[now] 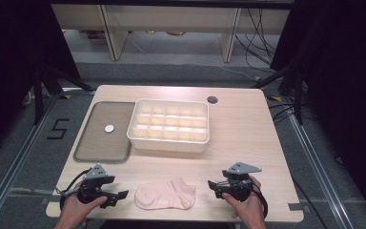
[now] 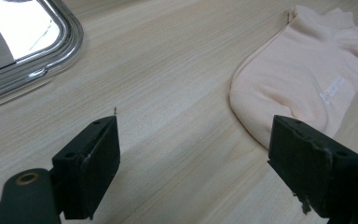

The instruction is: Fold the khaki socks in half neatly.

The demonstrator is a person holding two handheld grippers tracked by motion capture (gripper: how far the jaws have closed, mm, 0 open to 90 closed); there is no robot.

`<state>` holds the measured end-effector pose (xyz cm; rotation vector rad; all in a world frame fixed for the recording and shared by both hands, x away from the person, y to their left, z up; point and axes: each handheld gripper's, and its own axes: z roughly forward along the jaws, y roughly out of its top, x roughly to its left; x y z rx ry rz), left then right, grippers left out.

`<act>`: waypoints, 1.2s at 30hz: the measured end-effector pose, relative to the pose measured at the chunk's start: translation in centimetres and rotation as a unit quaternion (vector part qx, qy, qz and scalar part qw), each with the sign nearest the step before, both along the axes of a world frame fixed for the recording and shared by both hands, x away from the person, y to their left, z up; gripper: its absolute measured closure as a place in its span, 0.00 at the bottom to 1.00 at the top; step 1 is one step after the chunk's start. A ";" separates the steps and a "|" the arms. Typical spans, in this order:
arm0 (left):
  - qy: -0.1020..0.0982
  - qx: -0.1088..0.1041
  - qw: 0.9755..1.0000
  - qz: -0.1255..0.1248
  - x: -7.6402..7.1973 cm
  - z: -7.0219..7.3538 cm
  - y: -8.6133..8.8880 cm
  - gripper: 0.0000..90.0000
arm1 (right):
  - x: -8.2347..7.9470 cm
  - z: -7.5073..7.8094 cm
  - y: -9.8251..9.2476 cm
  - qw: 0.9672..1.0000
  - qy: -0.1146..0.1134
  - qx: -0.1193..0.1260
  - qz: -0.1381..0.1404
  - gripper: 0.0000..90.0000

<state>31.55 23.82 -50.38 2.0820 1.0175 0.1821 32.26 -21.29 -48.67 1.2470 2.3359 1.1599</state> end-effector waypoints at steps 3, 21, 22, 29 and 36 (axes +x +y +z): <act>0.000 0.000 1.000 0.001 0.0 0.0 0.0 0.18 | -0.1 0.1 0.2 1.000 0.000 0.000 0.008 0.38; -0.001 -0.004 1.000 0.009 0.0 0.1 0.0 0.18 | -0.8 0.5 4.2 0.997 0.024 -0.023 0.073 0.53; 0.000 -0.004 1.000 0.009 -0.1 0.1 0.0 0.18 | -0.9 0.4 4.5 0.997 0.017 -0.016 0.070 0.54; -0.004 -0.003 1.000 0.012 -0.1 0.1 -0.1 0.18 | -0.7 0.4 6.4 0.994 0.028 -0.033 0.097 0.61; -0.001 0.006 1.000 0.002 0.0 0.2 0.1 0.18 | -0.2 -0.2 7.6 0.993 0.024 -0.064 0.102 0.69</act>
